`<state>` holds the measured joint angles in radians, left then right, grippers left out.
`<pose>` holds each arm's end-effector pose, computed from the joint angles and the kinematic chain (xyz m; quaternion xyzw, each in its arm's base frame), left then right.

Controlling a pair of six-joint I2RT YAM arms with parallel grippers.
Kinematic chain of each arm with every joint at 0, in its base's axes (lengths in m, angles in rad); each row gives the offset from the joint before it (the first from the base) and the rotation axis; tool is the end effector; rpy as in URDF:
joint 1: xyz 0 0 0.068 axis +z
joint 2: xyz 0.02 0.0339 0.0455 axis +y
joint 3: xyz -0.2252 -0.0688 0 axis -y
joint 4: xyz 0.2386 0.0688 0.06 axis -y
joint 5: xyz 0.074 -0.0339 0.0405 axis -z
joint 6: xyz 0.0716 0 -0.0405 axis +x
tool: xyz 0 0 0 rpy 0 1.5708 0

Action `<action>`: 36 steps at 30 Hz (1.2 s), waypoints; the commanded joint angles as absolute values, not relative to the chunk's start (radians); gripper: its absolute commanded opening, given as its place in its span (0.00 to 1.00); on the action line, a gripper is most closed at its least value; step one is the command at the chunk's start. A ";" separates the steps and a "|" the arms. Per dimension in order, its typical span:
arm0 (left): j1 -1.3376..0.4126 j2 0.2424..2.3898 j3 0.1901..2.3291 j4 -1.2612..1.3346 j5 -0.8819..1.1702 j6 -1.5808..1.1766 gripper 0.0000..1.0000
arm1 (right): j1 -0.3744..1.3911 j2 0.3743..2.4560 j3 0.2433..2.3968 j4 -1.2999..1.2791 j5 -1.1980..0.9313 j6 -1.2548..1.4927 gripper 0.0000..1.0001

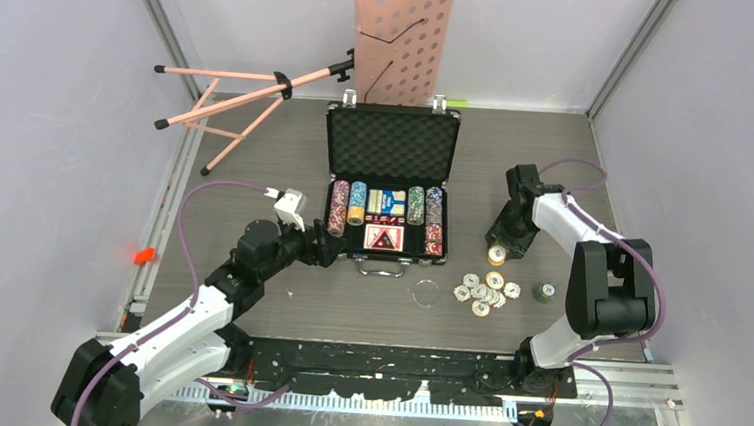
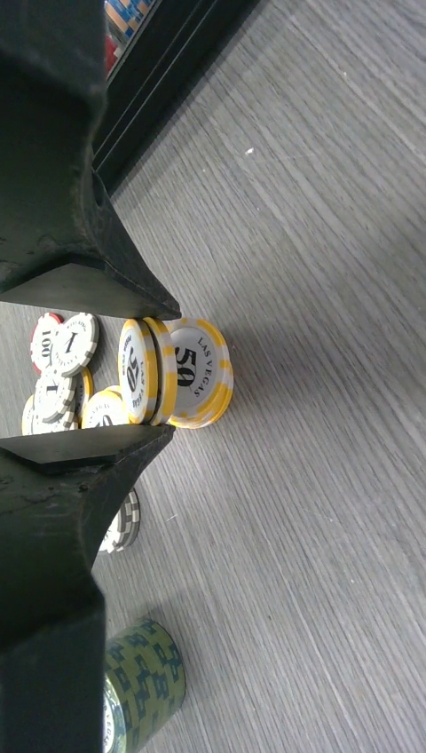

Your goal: Pack up texas hold em set

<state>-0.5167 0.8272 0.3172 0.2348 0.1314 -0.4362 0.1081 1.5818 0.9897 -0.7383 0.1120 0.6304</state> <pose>0.2080 -0.1290 0.1757 0.0716 0.7935 -0.3227 0.5111 0.2877 0.0232 0.1143 0.2624 0.9559 -0.0086 0.1317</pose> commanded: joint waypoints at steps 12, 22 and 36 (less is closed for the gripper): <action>-0.514 0.807 0.322 0.272 0.125 -0.419 0.73 | 0.085 1.604 1.017 -0.726 0.079 0.617 0.75; -0.514 0.803 0.322 0.269 0.122 -0.419 0.73 | 0.084 1.629 1.006 -0.703 0.076 0.623 0.86; -0.514 0.806 0.324 0.267 0.120 -0.417 0.73 | 0.087 1.638 0.861 -0.609 0.073 0.651 0.58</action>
